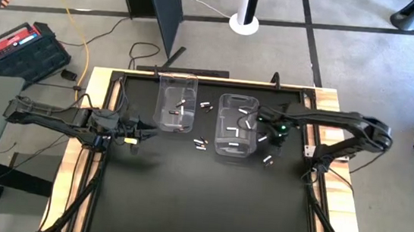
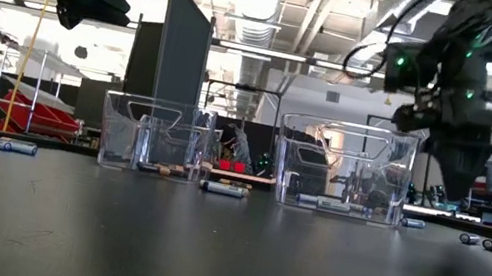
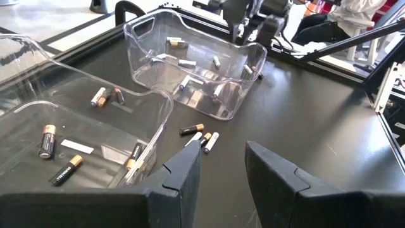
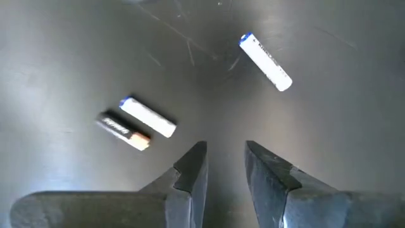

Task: Sort batteries
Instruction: Put the white battery into the right transparent bin

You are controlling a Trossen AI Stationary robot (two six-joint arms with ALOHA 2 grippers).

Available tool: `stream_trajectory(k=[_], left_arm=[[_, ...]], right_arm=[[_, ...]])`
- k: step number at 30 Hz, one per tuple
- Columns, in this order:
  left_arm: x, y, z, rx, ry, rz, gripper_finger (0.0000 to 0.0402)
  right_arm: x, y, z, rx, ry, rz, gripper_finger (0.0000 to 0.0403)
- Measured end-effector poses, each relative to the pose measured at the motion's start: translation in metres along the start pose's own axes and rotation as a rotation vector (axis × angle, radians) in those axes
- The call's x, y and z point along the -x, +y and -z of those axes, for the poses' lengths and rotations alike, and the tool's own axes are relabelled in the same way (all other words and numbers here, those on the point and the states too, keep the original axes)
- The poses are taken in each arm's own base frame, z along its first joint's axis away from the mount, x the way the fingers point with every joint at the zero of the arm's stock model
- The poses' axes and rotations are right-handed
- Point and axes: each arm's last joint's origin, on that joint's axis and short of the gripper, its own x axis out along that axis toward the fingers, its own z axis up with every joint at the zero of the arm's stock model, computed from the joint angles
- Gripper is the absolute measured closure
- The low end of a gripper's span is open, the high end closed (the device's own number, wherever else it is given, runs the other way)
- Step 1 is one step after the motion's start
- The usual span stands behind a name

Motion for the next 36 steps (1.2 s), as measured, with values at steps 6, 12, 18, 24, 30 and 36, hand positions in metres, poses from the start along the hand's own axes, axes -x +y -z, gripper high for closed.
stream_trajectory(k=[6,12,18,24,30,36], left_arm=[[0.0,0.0,0.0,0.0,0.0,0.0,0.0283],[0.0,0.0,0.0,0.0,0.0,0.0,0.0283],[0.0,0.0,0.0,-0.001,0.001,0.0,0.0283],[0.0,0.0,0.0,-0.001,0.001,0.0,0.0283],[0.0,0.0,0.0,-0.001,0.001,-0.001,0.0283],[0.0,0.0,0.0,-0.001,0.001,-0.001,0.0283]], right_arm=[[-0.017,-0.003,-0.013,0.047,0.021,0.01,0.0279],[-0.009,-0.005,-0.022,0.053,-0.039,0.024,0.0279],[0.002,-0.01,-0.014,-0.01,-0.017,0.066,0.0279],[-0.002,-0.02,-0.005,-0.069,0.095,0.078,0.0279],[-0.021,-0.024,-0.01,-0.073,0.21,0.053,0.028],[-0.037,-0.026,-0.017,-0.085,0.275,0.041,0.028]])
